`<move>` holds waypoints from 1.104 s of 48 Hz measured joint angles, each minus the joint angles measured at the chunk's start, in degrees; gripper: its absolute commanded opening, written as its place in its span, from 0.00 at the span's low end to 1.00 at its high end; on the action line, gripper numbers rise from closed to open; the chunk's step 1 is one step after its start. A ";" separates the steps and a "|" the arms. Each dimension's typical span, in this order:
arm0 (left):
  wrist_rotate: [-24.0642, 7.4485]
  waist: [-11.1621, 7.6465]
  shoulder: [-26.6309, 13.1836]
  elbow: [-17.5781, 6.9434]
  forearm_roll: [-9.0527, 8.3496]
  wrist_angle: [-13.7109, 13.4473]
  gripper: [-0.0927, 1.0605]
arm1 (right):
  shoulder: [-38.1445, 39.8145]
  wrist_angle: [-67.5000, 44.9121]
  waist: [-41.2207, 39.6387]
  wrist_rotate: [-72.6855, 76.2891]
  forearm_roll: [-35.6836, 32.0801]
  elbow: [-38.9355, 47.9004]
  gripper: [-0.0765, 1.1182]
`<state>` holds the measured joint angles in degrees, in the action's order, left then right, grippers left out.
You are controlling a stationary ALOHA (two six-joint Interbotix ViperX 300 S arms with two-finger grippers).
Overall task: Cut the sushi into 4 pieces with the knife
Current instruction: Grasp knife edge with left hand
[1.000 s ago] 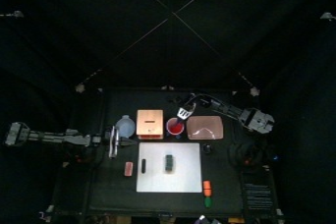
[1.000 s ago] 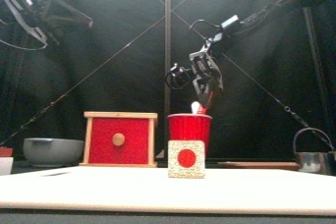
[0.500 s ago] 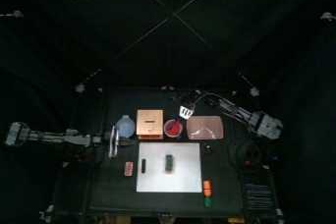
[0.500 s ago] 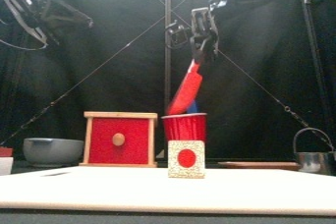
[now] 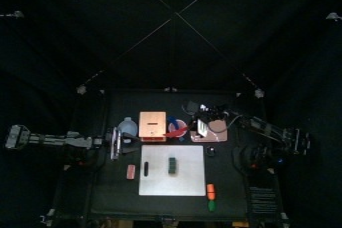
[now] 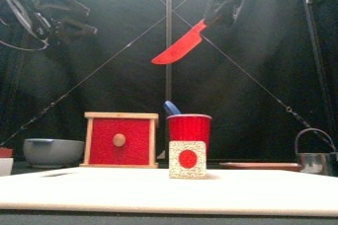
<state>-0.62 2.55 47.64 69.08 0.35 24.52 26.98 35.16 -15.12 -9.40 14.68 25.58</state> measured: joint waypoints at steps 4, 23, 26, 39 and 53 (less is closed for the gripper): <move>0.00 0.88 -0.09 -1.76 -0.70 2.29 0.86 | 3.60 -14.50 3.52 0.35 -2.20 9.67 0.09; 0.18 1.41 -12.04 -4.13 -1.85 3.87 0.86 | 1.23 -46.67 12.74 0.53 -9.40 25.05 0.09; 0.09 1.23 -14.24 -4.66 -2.11 3.96 0.86 | -0.18 -47.55 14.15 0.44 -9.40 25.05 0.09; 0.09 0.70 -21.80 -6.94 -4.92 3.96 0.85 | -2.90 -48.08 14.59 0.44 -9.40 24.79 0.09; 0.09 -0.70 -24.52 -7.73 -6.15 3.96 0.84 | -2.90 -48.16 14.50 0.44 -9.40 24.70 0.09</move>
<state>-0.53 1.85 23.12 61.35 -5.80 28.48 24.08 -13.01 -0.62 -8.96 5.27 50.27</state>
